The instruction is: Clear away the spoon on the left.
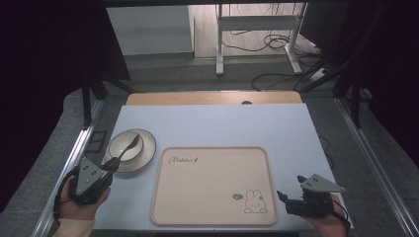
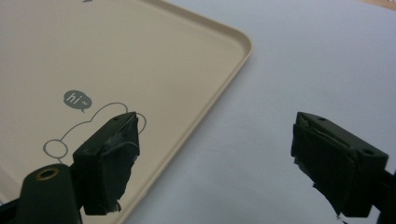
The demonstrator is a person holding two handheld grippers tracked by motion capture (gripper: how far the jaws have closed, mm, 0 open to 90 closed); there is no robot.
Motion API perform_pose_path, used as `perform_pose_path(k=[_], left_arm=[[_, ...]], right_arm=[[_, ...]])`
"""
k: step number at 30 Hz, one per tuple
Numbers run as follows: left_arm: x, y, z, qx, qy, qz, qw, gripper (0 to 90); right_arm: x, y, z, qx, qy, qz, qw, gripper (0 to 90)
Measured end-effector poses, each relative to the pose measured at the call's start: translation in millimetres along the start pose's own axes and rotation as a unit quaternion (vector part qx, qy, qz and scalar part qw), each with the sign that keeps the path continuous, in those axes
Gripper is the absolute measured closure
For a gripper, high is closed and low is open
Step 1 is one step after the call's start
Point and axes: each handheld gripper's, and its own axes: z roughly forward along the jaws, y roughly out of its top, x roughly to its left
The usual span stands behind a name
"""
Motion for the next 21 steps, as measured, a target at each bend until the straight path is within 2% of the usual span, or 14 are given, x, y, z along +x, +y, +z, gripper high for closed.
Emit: perform_pose_path(k=[21], left_arm=[[-17.1,8.2,2.4,-0.005,-0.028,0.018,0.9994,84.6]], right_arm=[[0.5,-0.3,0.8,0.004,0.001,-0.002,1.0,15.6]])
